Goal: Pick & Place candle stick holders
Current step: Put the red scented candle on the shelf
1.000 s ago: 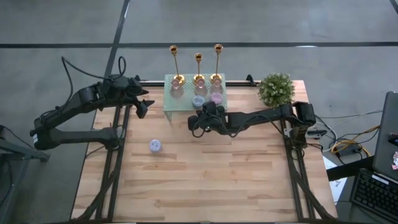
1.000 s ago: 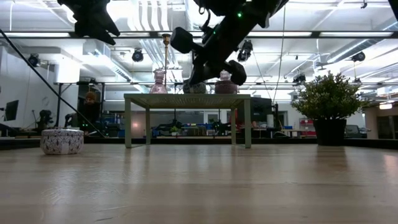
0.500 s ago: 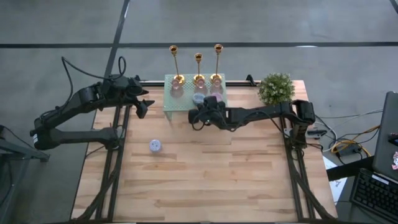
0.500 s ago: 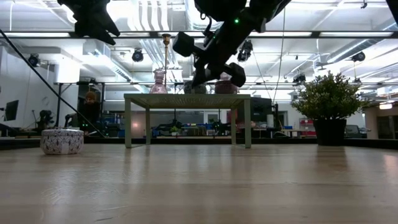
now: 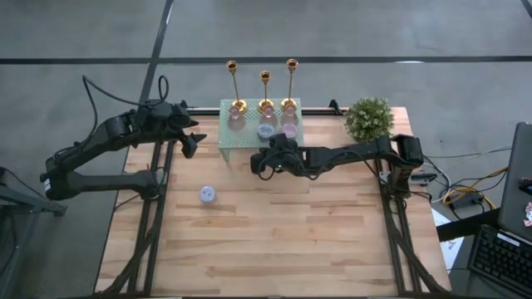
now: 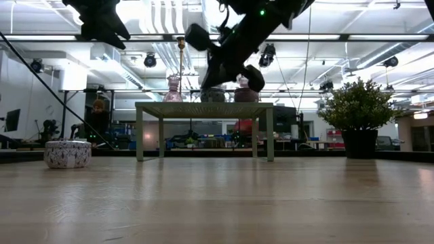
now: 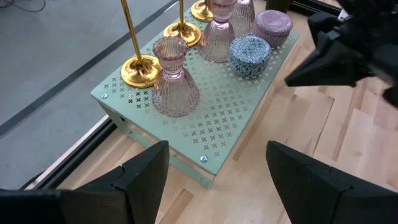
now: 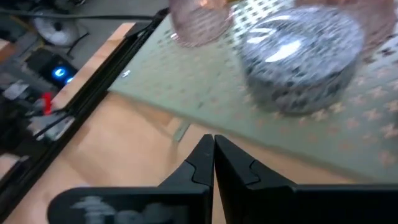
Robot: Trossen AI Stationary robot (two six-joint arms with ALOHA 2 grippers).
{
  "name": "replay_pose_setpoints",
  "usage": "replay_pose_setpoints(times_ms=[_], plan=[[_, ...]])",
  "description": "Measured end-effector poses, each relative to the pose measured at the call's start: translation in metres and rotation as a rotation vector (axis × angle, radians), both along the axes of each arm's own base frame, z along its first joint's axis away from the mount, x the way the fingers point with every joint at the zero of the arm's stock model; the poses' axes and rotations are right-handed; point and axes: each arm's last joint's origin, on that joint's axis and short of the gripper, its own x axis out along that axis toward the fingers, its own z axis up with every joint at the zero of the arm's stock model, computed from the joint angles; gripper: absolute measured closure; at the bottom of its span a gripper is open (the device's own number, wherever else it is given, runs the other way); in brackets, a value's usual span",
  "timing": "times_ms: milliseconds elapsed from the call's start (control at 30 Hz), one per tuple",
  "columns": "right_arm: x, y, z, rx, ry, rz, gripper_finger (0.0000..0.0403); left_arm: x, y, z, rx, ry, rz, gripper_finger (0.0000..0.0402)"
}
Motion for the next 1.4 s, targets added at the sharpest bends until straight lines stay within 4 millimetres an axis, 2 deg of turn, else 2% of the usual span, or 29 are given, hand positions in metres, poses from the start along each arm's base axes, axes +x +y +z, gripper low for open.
replay_pose_setpoints(times_ms=[267,633,800,933,1033,1100,1267,1400], plan=[[-0.013,0.020,0.025,0.042,-0.023,0.101,0.0395,-0.001,-0.001,-0.002,-0.005,0.028,-0.010,0.0129],[-0.060,0.051,0.064,0.123,0.068,0.184,0.0394,-0.004,-0.003,-0.006,-0.038,0.074,-0.032,0.0129],[-0.084,0.073,0.069,0.146,0.158,0.226,0.0394,-0.004,-0.003,-0.007,-0.042,0.080,-0.032,0.0129],[-0.098,0.089,0.069,0.141,0.149,0.279,0.0394,-0.004,-0.003,-0.007,-0.044,0.080,-0.031,0.0129],[-0.107,0.094,0.063,0.154,0.082,0.292,0.0394,-0.004,-0.003,-0.007,-0.046,0.079,-0.030,0.0129],[-0.111,0.097,0.058,0.153,-0.023,0.314,0.0394,-0.004,-0.003,-0.007,-0.047,0.078,-0.029,0.0129],[-0.124,0.094,0.038,0.130,-0.298,0.371,0.0394,-0.004,-0.003,-0.007,-0.050,0.076,-0.026,0.0129],[-0.137,0.091,0.031,0.054,-0.472,0.421,0.0394,-0.004,-0.003,-0.007,-0.058,0.070,-0.019,0.0129]])
